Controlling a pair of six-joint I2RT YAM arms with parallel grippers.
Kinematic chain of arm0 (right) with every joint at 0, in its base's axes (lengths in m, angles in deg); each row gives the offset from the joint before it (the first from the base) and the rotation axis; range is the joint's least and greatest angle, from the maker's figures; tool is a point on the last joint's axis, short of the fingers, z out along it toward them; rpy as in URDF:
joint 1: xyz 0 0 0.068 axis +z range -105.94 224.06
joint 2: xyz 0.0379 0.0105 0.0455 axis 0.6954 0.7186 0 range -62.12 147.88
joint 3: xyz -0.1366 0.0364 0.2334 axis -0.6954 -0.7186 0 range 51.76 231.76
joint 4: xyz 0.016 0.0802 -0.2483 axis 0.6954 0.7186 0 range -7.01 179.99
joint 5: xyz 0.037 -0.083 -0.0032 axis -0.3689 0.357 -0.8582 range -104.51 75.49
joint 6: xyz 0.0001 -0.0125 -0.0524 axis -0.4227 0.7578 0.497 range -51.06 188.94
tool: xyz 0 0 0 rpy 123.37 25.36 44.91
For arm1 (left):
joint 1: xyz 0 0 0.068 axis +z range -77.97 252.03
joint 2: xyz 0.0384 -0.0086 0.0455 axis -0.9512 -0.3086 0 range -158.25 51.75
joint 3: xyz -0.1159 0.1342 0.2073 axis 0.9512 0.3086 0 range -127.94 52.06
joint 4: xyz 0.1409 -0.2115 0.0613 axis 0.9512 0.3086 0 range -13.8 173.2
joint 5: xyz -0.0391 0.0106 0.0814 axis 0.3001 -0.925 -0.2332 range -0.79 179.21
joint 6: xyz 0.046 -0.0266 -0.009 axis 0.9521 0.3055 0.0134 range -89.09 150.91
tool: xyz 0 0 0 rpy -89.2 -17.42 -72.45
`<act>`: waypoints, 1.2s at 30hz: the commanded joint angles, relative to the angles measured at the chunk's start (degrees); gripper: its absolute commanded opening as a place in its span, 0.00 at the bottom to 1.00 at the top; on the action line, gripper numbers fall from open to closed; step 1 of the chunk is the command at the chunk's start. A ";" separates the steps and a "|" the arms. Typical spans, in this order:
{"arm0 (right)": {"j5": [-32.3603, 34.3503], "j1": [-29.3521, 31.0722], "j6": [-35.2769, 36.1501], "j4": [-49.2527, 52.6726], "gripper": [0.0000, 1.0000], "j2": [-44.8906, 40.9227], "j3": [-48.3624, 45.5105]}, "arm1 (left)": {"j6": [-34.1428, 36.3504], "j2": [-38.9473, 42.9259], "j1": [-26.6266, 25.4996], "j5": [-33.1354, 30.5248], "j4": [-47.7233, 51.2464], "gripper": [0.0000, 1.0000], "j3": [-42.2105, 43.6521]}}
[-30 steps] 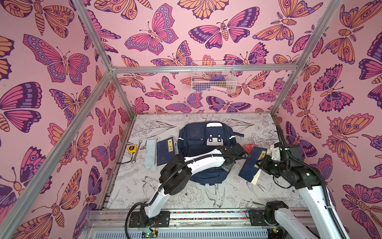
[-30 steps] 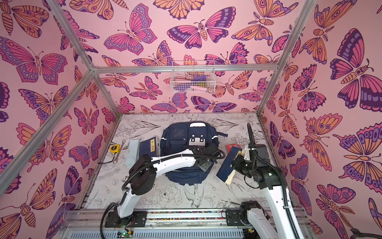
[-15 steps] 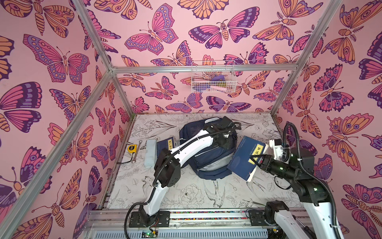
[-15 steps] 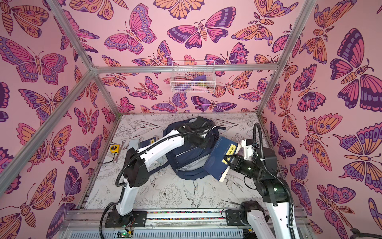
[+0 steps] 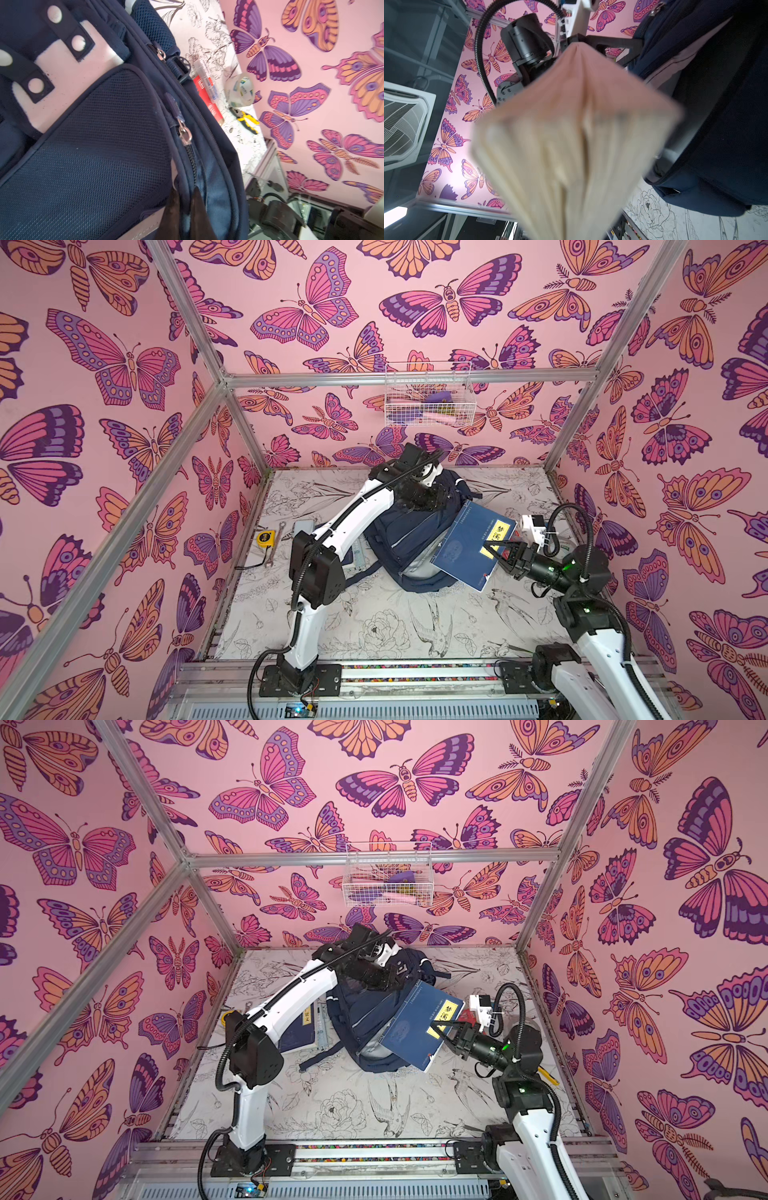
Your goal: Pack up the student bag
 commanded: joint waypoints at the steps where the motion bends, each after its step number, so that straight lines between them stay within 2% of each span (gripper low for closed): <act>1: -1.98 -0.41 7.04 6.70 0.00 0.10 5.04 | -5.57 4.54 1.79 8.93 -9.30 0.00 1.51; 3: 1.29 -0.40 15.94 20.24 0.00 -0.20 7.45 | -6.95 5.36 2.34 10.53 -11.87 0.00 3.33; 8: 6.91 -0.41 21.66 30.25 0.00 -1.95 7.05 | -9.02 5.24 2.43 13.84 -13.96 0.00 3.77; 12: 9.93 -0.41 20.19 27.06 0.00 -0.15 2.86 | -9.34 6.44 2.46 16.30 -14.14 0.00 5.08; 16: 12.34 -0.12 20.58 23.54 0.00 6.28 1.56 | -9.20 7.84 2.43 18.57 -14.18 0.00 5.51; 20: 18.27 0.10 27.06 29.94 0.00 11.37 6.10 | -6.75 9.50 2.64 20.52 -13.48 0.00 6.19; 22: 19.73 0.28 27.93 30.23 0.00 12.86 7.70 | -5.94 10.01 2.80 21.33 -12.73 0.00 6.49; 25: 22.52 2.45 26.54 25.63 0.00 15.25 8.65 | -5.63 9.74 2.79 22.73 -11.71 0.00 6.82; 29: 28.29 9.86 23.27 15.18 0.00 20.80 9.60 | -6.08 9.39 2.66 23.13 -11.58 0.00 7.80; 36: 37.74 18.37 20.34 -6.45 0.00 36.51 11.18 | -8.00 7.73 2.60 24.75 -11.66 0.00 6.78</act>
